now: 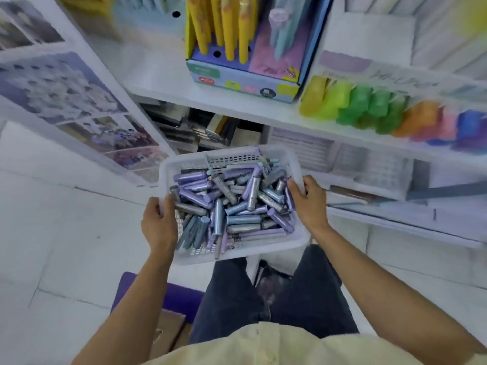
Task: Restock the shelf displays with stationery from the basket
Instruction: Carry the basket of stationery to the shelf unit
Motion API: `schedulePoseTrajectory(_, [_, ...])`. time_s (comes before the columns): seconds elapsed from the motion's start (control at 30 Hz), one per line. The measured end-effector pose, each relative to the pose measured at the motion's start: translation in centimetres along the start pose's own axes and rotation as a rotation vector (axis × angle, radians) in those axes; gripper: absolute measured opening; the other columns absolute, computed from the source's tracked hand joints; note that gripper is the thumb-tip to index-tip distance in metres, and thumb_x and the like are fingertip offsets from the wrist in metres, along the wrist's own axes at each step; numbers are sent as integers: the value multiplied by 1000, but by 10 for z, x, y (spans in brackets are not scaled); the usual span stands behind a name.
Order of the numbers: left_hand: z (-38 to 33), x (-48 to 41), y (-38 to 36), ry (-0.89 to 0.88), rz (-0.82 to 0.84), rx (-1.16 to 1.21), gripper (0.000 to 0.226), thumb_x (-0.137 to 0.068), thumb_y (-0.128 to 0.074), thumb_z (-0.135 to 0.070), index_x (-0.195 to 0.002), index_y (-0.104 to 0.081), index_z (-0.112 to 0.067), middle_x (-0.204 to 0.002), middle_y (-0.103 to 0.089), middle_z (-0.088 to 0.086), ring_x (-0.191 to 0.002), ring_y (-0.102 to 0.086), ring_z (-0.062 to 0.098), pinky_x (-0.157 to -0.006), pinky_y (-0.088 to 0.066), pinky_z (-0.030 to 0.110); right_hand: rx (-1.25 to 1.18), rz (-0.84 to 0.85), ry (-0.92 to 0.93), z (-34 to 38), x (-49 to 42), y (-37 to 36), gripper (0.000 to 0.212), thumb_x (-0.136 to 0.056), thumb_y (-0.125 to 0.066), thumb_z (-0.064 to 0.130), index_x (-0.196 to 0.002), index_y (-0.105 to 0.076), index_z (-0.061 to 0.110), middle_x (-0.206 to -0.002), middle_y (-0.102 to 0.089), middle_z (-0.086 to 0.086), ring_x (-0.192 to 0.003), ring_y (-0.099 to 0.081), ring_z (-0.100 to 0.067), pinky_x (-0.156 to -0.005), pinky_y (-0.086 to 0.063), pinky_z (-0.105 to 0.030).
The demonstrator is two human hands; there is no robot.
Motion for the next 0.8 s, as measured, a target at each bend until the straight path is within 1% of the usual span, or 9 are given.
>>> schedulePoseTrajectory(0.07, [-4, 7, -17, -34, 59, -10, 41, -98, -49, -35, -78, -46, 0, -64, -45, 5, -54, -35, 13, -49, -30, 21, -41, -53, -51, -18, 10, 14, 35, -95, -59, 25, -67, -39, 24, -60, -42, 5, -52, -42, 0, -51, -31, -13])
schedulePoseTrajectory(0.13, [-8, 17, -35, -61, 100, -9, 39, -99, -49, -34, -75, -43, -3, -62, -43, 4, -54, -35, 13, -48, -31, 17, -76, -69, -124, -39, 20, 29, 30, -96, -58, 26, -72, -49, 10, -63, -49, -8, -56, -44, -5, -55, -34, -20])
schedulePoseTrajectory(0.2, [-11, 32, -58, -76, 141, -20, 40, -99, -49, -34, -73, -41, -5, -62, -41, 5, -54, -34, 13, -49, -30, 19, -78, -92, -162, -63, 26, 46, 38, -96, -57, 27, -77, -46, -4, -67, -48, -21, -60, -42, -16, -58, -32, -30])
schedulePoseTrajectory(0.3, [-12, 57, -98, -81, 192, -20, 42, -98, -49, -35, -78, -46, 1, -65, -46, 9, -55, -37, 15, -52, -31, 29, -83, -134, -185, -101, 34, 78, 39, -97, -57, 25, -75, -43, -5, -66, -45, -22, -59, -39, -16, -56, -31, -31])
schedulePoseTrajectory(0.4, [-13, 86, -141, -122, 220, -44, 41, -99, -49, -34, -79, -48, 2, -66, -49, 12, -56, -39, 18, -53, -33, 30, -81, -167, -178, -141, 36, 112, 30, -97, -56, 24, -74, -47, 7, -61, -49, -4, -51, -42, -2, -50, -33, -15])
schedulePoseTrajectory(0.47, [-12, 105, -170, -145, 237, -47, 42, -99, -49, -33, -77, -46, 3, -65, -48, 13, -56, -37, 20, -53, -32, 31, -64, -183, -157, -165, 35, 134, 25, -97, -55, 23, -77, -51, 9, -62, -51, 3, -52, -48, 1, -49, -35, -10])
schedulePoseTrajectory(0.6, [-4, 131, -219, -169, 259, -48, 40, -98, -52, -34, -72, -43, -5, -60, -45, 3, -53, -38, 15, -52, -32, 31, -49, -206, -170, -216, 32, 160, 30, -98, -55, 26, -74, -47, 9, -59, -48, -3, -49, -39, -10, -46, -32, -19])
schedulePoseTrajectory(0.7, [10, 137, -254, -193, 295, -50, 40, -98, -52, -34, -68, -37, -12, -57, -41, 0, -51, -35, 16, -50, -29, 33, -43, -241, -198, -254, 29, 159, 37, -97, -56, 26, -67, -37, 17, -56, -40, 3, -47, -33, -7, -45, -31, -18])
schedulePoseTrajectory(0.8, [34, 129, -290, -200, 327, -51, 42, -98, -51, -33, -66, -33, -14, -56, -37, 0, -52, -32, 17, -51, -27, 34, -63, -262, -224, -296, 21, 141, 37, -97, -55, 28, -67, -36, 19, -56, -40, 4, -47, -33, -5, -44, -31, -19])
Point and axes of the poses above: each hand's wrist, its own x-axis away from the middle knuckle, its own y-axis out of the back of the hand, z = x × y, the point moved 2 cm from there along -x, towards the middle knuckle
